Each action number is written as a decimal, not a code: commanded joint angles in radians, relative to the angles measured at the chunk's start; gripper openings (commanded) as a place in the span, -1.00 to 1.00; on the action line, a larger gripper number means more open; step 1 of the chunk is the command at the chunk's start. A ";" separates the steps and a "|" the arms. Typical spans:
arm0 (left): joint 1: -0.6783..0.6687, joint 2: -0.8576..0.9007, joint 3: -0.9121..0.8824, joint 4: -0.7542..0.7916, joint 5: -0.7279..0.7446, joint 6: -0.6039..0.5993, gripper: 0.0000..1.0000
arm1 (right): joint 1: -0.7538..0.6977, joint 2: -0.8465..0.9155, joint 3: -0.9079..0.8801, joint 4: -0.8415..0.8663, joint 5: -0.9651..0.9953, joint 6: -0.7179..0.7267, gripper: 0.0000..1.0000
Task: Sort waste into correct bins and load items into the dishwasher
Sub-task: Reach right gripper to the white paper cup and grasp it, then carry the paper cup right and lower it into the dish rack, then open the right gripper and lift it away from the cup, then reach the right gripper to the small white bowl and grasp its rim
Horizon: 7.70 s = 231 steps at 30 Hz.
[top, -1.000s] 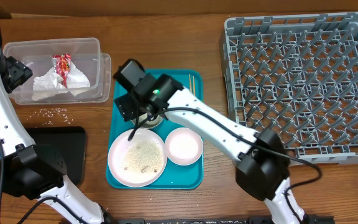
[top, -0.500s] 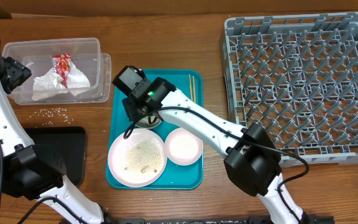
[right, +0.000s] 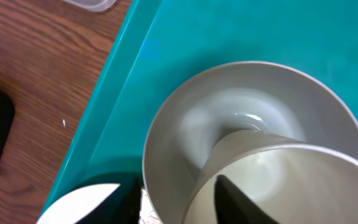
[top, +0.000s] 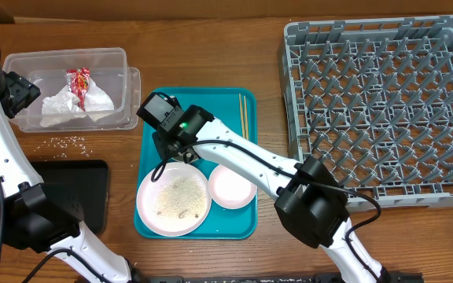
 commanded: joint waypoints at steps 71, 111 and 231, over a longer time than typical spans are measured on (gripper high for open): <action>0.006 0.007 -0.013 -0.002 0.001 0.009 1.00 | -1.194 -0.180 -0.367 0.055 -1.326 -0.446 -0.92; 0.005 0.007 -0.013 -0.002 0.001 0.009 1.00 | -1.305 -0.180 -0.410 0.039 -1.164 -0.338 -0.80; 0.005 0.007 -0.013 -0.002 0.001 0.009 0.99 | 0.073 0.005 -0.215 0.306 0.148 -0.136 -0.49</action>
